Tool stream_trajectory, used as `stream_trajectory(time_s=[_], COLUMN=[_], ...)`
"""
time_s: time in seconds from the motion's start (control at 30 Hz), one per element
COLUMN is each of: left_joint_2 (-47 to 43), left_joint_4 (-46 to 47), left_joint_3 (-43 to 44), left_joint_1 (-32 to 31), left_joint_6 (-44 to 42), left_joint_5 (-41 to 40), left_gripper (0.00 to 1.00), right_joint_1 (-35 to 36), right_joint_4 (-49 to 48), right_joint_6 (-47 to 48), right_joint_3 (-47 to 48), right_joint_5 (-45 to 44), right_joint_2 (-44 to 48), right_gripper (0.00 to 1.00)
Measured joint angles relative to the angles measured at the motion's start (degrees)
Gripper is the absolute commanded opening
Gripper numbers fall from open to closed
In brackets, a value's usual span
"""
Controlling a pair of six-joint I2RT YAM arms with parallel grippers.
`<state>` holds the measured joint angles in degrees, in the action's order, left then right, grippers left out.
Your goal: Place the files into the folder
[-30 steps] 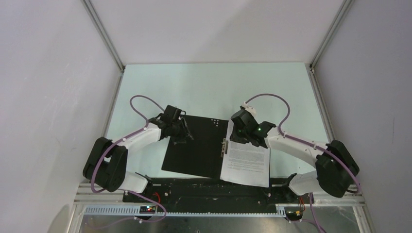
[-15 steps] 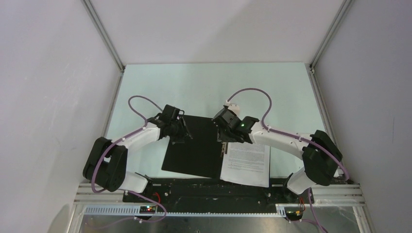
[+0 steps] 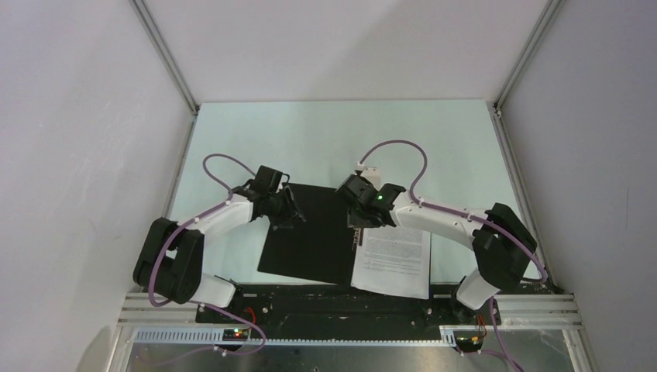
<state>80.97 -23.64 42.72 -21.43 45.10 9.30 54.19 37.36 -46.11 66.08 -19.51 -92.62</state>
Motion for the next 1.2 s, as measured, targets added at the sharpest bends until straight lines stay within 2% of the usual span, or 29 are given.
stream_trajectory(time_s=[0.1,0.17,0.27,0.47,0.6,0.7,0.93,1.2], left_joint_2=[0.81,0.79,0.09,-2.49,-2.56,-2.56,-2.56,-2.78], left_joint_4=[-0.04,-0.07,-0.09,-0.02,-0.07,-0.07,-0.07,-0.04], left_joint_3=[0.0,0.0,0.0,0.0,0.0,0.0,0.0,-0.15], left_joint_1=[-1.11,-1.31,-0.48,3.17,3.69,3.69,3.74,4.11], left_joint_6=[-0.31,-0.35,-0.35,-0.59,-0.59,-0.59,-0.57,-0.52], left_joint_5=[0.63,0.96,1.03,1.64,2.1,2.58,2.93,2.91], left_gripper=[0.52,0.54,0.56,0.57,0.57,0.57,0.57,0.57], right_joint_1=[-2.64,-6.64,-15.34,-31.71,-37.35,-39.41,-41.38,-41.77], right_joint_4=[-0.94,-1.66,-4.28,-10.29,-12.9,-15.23,-24.87,-35.1], right_joint_6=[-0.42,-0.48,-0.81,-1.9,-2.45,-3.04,-4.07,-4.46], right_joint_3=[-2.14,-4.35,-10.23,-26.82,-34.86,-37.81,-41.75,-41.86], right_joint_5=[0.48,0.52,0.7,3.1,5.86,8.26,13.29,17.46], right_joint_2=[2.19,4.44,9.44,22.43,29.66,31.52,31.17,25.73], right_gripper=[0.48,0.55,0.77,0.92,0.96,0.97,0.98,0.99])
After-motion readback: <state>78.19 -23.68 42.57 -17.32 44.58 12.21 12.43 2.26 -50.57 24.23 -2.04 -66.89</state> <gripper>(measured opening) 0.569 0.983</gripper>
